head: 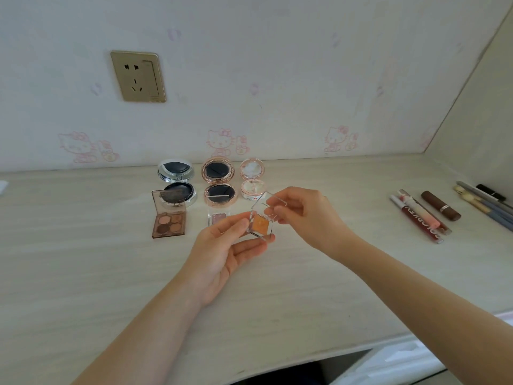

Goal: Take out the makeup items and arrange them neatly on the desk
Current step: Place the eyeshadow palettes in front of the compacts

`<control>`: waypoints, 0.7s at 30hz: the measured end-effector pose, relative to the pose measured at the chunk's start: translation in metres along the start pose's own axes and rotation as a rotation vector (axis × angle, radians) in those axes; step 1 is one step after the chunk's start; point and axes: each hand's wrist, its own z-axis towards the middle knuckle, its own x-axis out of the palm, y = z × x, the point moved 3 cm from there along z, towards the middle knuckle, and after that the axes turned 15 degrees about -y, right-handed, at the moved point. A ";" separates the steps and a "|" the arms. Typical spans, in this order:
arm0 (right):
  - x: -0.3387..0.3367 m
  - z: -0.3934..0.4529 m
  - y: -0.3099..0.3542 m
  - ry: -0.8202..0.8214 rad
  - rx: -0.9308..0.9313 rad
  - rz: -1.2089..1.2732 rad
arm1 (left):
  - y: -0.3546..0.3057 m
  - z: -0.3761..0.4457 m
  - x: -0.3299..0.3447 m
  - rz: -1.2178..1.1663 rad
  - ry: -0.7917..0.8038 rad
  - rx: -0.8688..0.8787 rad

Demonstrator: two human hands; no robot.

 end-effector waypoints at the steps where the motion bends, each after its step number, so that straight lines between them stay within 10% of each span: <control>1: 0.001 0.001 -0.001 0.004 0.015 0.008 | 0.000 0.001 -0.001 0.012 -0.008 0.018; 10: 0.010 0.012 -0.007 0.024 0.088 -0.013 | -0.005 0.002 -0.006 0.230 -0.052 0.223; 21: 0.023 0.012 -0.010 0.102 -0.240 -0.347 | -0.008 -0.002 -0.009 1.229 -0.297 0.901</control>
